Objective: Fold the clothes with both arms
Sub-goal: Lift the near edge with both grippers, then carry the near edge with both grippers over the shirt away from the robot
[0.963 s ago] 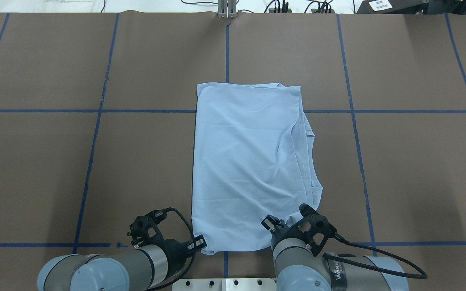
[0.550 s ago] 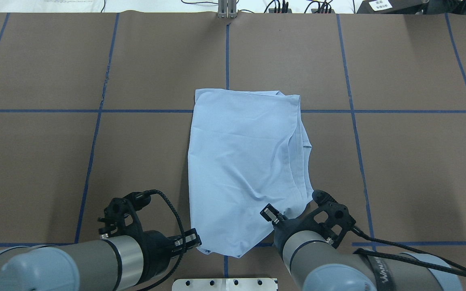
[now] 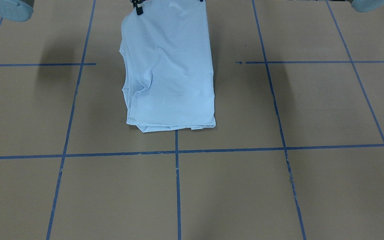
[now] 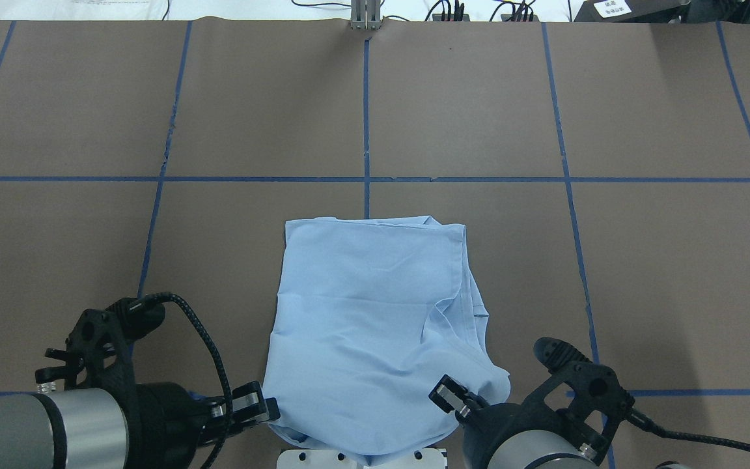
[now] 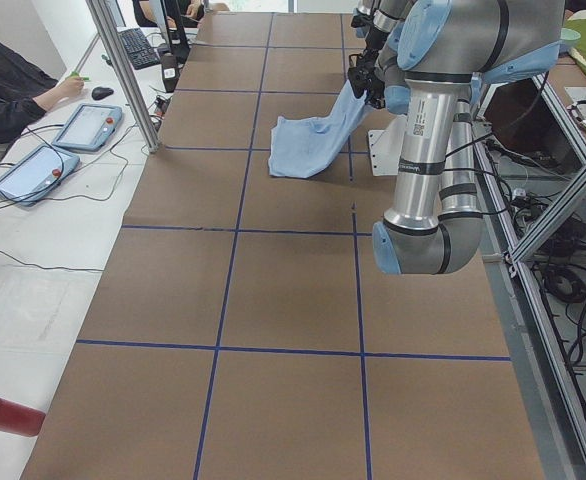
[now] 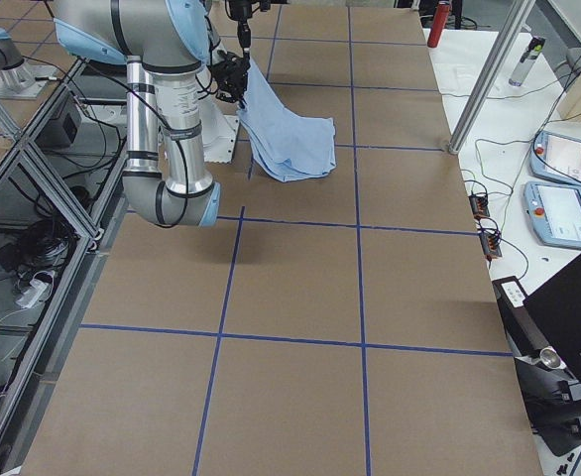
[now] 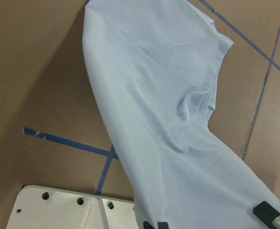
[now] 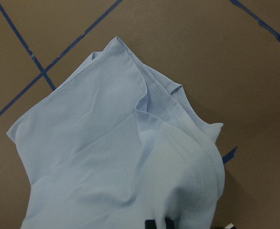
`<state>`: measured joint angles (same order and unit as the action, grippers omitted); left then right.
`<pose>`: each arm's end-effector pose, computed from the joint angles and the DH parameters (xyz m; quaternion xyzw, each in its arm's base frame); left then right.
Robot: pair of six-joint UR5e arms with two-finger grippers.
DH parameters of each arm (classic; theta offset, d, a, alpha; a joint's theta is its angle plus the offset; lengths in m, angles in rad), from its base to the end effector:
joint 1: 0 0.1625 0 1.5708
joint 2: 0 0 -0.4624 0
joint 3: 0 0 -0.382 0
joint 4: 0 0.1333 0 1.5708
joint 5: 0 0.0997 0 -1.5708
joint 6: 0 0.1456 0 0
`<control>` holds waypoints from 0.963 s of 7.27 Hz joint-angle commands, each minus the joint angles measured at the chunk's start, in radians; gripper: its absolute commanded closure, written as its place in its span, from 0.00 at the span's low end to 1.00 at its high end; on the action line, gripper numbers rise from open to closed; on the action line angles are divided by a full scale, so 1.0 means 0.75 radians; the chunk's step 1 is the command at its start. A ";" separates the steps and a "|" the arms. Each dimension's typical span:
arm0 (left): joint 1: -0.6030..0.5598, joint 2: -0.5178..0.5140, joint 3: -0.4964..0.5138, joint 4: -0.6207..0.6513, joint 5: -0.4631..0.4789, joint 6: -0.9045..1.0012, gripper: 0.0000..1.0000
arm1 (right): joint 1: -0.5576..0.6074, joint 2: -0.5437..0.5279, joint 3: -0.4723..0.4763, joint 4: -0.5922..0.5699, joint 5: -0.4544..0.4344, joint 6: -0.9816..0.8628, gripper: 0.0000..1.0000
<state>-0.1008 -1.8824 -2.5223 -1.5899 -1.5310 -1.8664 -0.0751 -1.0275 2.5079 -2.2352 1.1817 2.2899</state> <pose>0.4091 -0.1812 0.1844 -0.0423 0.5967 -0.1694 0.7832 -0.4529 -0.1550 0.1976 0.0131 -0.4276 0.3578 0.8300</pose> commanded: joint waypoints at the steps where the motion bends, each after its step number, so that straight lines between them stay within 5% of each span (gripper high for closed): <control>1: -0.051 -0.040 0.139 0.011 0.002 0.077 1.00 | 0.046 0.022 -0.142 0.016 -0.007 -0.028 1.00; 7: -0.303 -0.196 0.522 -0.005 -0.002 0.271 1.00 | 0.427 0.024 -0.770 0.667 0.077 -0.343 1.00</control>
<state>-0.2887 -2.0046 -2.1826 -1.5918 -1.5322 -1.7002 0.1930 -1.0108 1.9991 -1.8060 1.2091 2.0700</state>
